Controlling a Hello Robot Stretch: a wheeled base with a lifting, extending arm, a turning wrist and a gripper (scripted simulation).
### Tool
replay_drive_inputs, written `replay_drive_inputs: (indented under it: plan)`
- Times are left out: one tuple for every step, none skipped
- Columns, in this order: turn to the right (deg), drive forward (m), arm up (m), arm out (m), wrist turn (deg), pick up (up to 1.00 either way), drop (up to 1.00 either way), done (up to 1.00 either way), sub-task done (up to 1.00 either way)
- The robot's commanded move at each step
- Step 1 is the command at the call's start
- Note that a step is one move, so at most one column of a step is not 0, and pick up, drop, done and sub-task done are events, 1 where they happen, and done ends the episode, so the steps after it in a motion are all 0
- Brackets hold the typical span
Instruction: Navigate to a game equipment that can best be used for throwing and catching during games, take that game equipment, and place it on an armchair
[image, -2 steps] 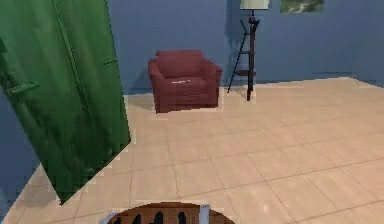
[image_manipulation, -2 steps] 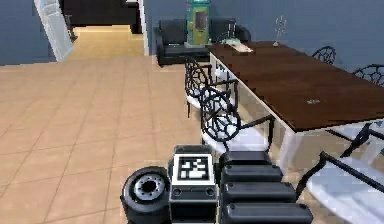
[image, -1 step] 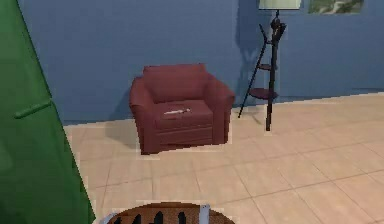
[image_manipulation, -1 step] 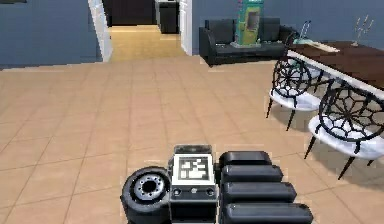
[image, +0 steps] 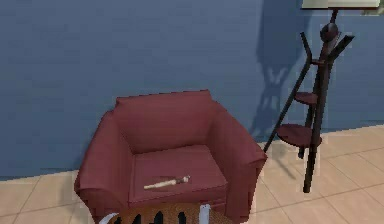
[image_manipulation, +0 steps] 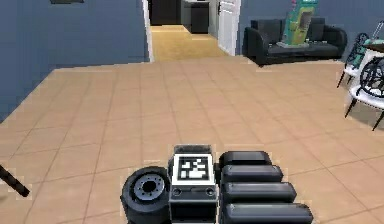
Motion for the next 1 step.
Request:
replay_drive_inputs:
  plan:
    - [3.0, 0.00, 0.00, 0.00, 0.0, 0.00, 0.00, 0.00, 0.00]
